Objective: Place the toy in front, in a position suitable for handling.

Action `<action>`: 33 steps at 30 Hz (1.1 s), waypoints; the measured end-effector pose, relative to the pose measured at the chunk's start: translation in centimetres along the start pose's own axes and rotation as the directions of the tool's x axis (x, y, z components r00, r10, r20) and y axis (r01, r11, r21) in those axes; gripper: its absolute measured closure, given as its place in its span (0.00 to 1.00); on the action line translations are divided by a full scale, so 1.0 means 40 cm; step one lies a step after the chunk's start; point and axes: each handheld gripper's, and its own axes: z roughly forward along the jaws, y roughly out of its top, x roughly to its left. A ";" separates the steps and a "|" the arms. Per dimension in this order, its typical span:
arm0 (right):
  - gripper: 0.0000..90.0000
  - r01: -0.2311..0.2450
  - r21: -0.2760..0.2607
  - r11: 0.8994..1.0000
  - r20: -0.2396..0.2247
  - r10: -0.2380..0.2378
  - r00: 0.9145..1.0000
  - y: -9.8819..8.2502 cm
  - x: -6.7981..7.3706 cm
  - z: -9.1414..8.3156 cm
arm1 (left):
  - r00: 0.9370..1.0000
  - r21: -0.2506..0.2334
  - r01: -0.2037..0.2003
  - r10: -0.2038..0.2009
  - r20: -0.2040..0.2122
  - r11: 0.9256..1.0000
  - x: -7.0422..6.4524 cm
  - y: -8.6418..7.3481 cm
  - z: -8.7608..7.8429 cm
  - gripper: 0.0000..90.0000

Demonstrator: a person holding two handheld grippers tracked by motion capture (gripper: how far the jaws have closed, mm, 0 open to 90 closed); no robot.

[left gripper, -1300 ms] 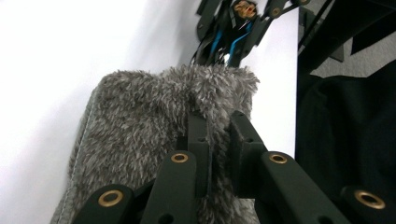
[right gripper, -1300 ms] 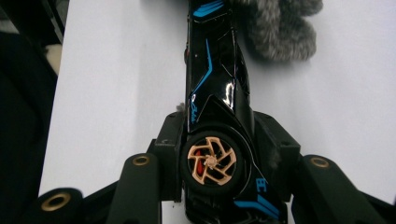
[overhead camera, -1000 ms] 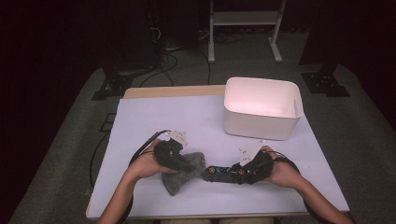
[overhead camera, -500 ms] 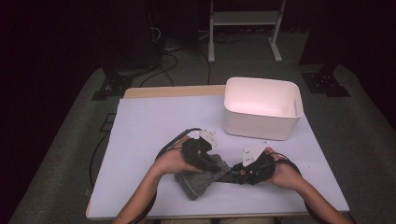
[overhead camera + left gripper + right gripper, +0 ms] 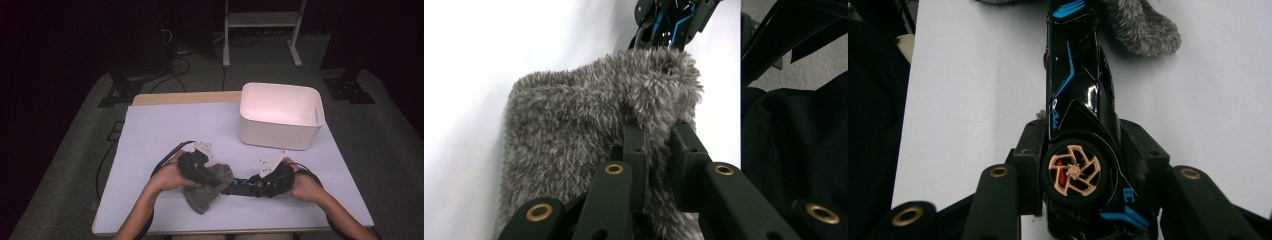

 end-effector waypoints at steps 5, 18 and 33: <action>0.63 -0.001 0.003 1.000 0.003 0.001 1.000 0.001 0.002 0.000 | 1.000 -0.004 0.003 -0.003 0.001 1.000 -0.002 -0.005 0.009 0.78; 0.63 -0.007 0.000 1.000 0.002 0.007 1.000 -0.002 0.000 0.000 | 0.999 -0.032 0.043 -0.042 0.034 0.999 0.010 -0.024 0.017 0.87; 0.50 0.024 0.121 0.992 -0.016 -0.022 1.000 0.116 0.008 0.040 | 0.999 -0.022 0.019 -0.019 0.026 1.000 0.003 -0.017 0.021 0.88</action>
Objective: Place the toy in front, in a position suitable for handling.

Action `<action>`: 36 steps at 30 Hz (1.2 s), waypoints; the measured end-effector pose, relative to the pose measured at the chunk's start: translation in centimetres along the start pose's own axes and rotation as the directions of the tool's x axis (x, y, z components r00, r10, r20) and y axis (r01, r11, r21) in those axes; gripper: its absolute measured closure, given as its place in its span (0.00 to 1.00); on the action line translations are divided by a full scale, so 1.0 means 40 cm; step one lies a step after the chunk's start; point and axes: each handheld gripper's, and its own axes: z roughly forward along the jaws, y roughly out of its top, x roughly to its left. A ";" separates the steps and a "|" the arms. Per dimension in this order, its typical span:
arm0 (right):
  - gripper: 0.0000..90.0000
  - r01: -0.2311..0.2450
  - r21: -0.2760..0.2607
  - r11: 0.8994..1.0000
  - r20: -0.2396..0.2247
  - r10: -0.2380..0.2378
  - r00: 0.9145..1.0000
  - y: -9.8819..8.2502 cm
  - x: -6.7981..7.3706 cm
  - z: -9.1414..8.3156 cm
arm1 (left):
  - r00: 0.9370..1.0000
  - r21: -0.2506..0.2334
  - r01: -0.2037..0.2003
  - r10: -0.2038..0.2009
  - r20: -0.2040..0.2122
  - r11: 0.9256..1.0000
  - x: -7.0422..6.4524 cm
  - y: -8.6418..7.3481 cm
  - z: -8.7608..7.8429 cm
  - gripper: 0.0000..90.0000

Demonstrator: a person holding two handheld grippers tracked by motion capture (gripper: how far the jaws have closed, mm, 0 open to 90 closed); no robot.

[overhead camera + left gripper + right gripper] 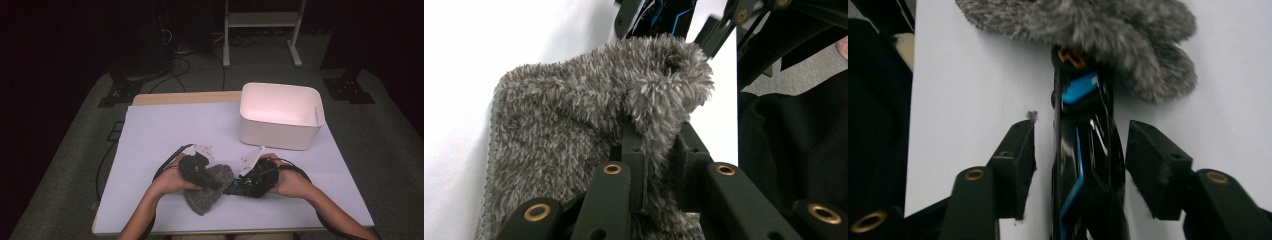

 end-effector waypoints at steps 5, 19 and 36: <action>0.62 0.022 0.040 0.999 0.016 -0.023 1.000 0.033 -0.002 0.031 | 1.000 -0.009 -0.001 0.001 0.004 1.000 -0.001 -0.004 -0.001 0.88; 0.63 0.014 0.002 1.000 0.017 -0.014 1.000 -0.005 0.005 0.011 | 0.998 -0.037 0.034 -0.032 0.057 0.999 0.020 -0.028 0.022 0.89; 0.64 0.007 -0.244 0.970 -0.008 -0.009 1.000 0.052 0.001 -0.010 | 0.997 -0.067 -0.079 0.079 -0.003 0.995 -0.056 0.100 -0.135 0.91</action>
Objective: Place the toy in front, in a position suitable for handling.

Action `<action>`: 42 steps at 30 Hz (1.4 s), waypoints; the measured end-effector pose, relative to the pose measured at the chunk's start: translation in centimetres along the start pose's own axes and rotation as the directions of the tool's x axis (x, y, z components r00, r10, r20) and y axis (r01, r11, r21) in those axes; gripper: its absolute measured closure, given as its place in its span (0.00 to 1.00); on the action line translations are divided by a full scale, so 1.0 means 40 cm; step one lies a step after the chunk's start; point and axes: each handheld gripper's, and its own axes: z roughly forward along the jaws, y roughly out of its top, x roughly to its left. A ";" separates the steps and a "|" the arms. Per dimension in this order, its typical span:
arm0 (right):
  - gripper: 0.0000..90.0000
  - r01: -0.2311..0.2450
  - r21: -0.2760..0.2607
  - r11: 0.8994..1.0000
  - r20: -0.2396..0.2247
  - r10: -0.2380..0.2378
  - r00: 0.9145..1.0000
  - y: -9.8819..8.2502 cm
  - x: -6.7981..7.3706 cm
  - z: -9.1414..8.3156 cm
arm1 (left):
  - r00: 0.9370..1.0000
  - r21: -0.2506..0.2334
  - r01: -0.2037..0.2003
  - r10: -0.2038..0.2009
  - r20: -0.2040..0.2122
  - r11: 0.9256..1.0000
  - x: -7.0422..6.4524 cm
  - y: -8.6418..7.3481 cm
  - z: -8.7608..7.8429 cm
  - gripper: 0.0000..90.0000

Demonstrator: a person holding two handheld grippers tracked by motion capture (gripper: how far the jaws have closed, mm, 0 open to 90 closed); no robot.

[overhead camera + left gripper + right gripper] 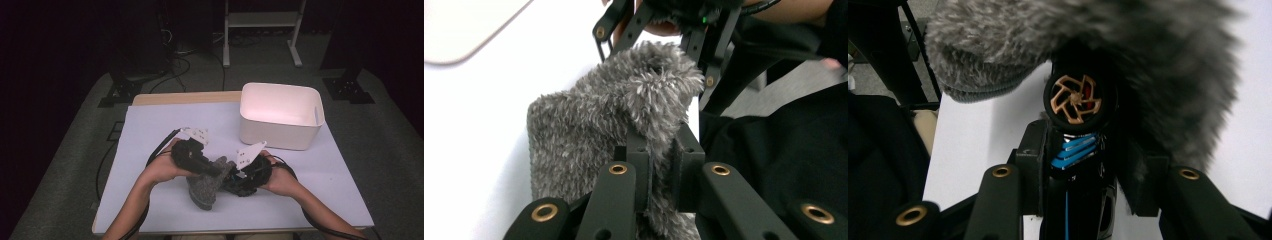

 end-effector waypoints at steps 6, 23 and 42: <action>0.64 -0.007 -0.054 0.999 0.006 0.007 1.000 -0.028 0.004 -0.024 | 1.000 -0.021 -0.006 0.006 0.027 1.000 0.000 0.006 0.011 0.91; 0.64 -0.062 -0.093 0.994 0.044 0.066 0.997 -0.068 0.005 -0.085 | 1.000 0.002 0.004 -0.004 0.001 1.000 0.007 0.003 0.026 0.90; 0.64 -0.037 -0.133 0.990 0.013 0.039 0.999 -0.031 -0.004 -0.051 | 1.000 -0.015 0.014 -0.014 -0.014 1.000 0.008 -0.024 -0.014 0.90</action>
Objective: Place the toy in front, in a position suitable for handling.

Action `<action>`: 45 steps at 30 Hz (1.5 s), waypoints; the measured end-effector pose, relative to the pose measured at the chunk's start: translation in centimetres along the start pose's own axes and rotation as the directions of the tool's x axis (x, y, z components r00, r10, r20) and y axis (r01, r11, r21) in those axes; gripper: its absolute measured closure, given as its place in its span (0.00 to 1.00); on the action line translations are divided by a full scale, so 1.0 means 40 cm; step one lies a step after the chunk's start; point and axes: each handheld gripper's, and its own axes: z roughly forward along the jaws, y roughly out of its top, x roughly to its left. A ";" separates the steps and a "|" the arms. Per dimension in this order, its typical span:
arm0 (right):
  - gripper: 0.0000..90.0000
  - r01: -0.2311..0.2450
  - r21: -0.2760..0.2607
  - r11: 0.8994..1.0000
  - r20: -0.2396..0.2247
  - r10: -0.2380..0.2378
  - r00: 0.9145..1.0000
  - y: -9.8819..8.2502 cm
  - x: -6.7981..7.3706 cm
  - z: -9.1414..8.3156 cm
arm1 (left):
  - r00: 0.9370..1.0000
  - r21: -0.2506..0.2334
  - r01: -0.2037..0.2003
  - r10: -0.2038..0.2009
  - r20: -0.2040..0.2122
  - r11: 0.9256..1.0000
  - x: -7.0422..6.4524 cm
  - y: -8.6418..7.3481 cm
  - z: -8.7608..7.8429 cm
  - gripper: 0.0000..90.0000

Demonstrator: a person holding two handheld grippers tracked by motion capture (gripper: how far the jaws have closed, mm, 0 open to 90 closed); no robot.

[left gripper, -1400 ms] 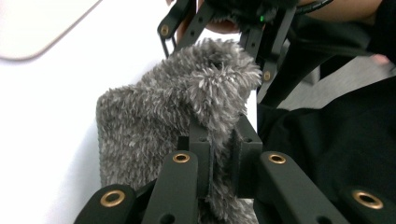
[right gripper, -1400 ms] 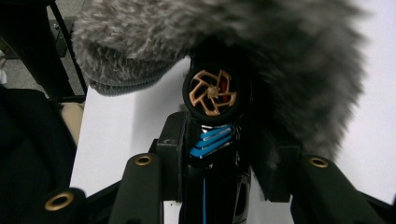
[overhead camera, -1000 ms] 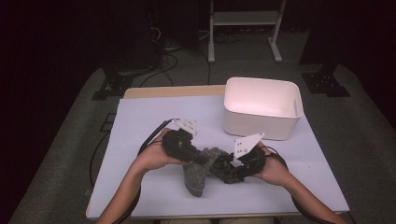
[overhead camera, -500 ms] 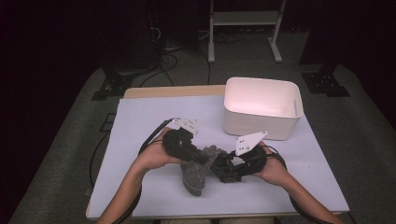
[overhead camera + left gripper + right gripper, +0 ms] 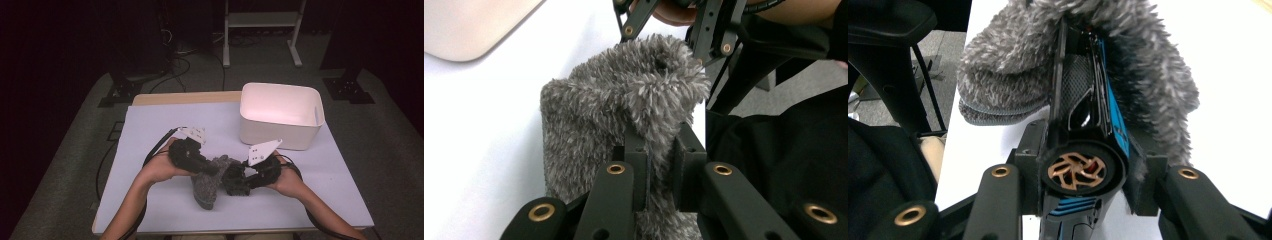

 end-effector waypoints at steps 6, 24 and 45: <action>0.64 -0.032 -0.017 0.999 -0.001 0.032 0.999 -0.015 -0.005 -0.017 | 0.999 0.036 0.035 -0.035 -0.002 0.999 0.022 -0.024 0.031 0.90; 0.64 -0.019 -0.015 1.000 0.000 0.019 1.000 -0.014 -0.001 -0.016 | 0.999 0.013 -0.040 0.040 0.014 0.999 -0.018 0.056 0.009 0.90; 0.64 -0.023 -0.031 0.999 0.013 0.024 1.000 -0.043 0.010 -0.043 | 0.998 0.055 -0.066 0.065 0.012 0.996 -0.034 0.085 0.018 0.90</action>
